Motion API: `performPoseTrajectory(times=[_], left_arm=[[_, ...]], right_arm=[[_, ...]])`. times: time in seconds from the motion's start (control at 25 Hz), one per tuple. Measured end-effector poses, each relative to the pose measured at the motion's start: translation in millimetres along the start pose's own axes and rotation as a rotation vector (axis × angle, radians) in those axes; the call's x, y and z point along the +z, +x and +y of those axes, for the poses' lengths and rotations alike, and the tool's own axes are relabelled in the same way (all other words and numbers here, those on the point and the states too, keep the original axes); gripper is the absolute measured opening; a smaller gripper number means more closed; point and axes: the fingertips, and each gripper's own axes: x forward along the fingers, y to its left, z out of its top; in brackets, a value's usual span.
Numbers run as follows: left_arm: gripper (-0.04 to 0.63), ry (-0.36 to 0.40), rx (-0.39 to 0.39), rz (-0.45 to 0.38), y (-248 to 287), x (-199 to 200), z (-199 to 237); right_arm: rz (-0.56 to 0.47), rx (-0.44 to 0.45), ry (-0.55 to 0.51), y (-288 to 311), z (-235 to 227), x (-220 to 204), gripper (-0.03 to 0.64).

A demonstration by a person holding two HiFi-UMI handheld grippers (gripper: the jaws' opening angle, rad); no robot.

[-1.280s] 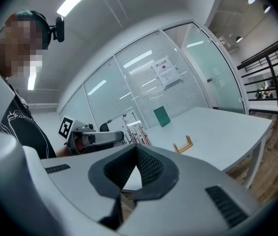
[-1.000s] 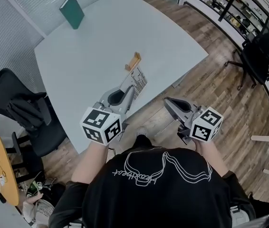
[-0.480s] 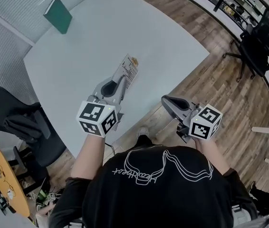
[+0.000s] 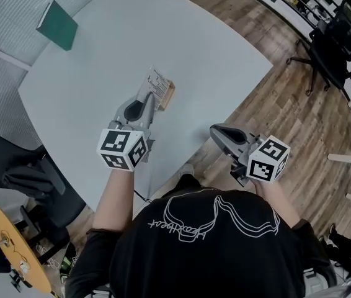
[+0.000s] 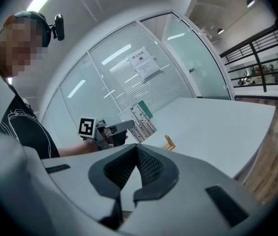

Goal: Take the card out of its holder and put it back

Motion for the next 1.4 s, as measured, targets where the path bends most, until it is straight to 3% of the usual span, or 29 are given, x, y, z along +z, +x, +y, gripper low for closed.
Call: performPoseTrajectory(times=[0.8, 1.4], left_arm=[[0.025, -0.074, 0.022, 0.049, 41.4, -40.2, 40.1], [0.025, -0.055, 0.027, 0.107, 53.1, -65.2, 33.3]], right_arm=[[0.042, -0.045, 0.073, 20.0, -35.4, -19.2, 0.009], [0.064, -0.035, 0.118, 23.5, -42.9, -32.1, 0.009]])
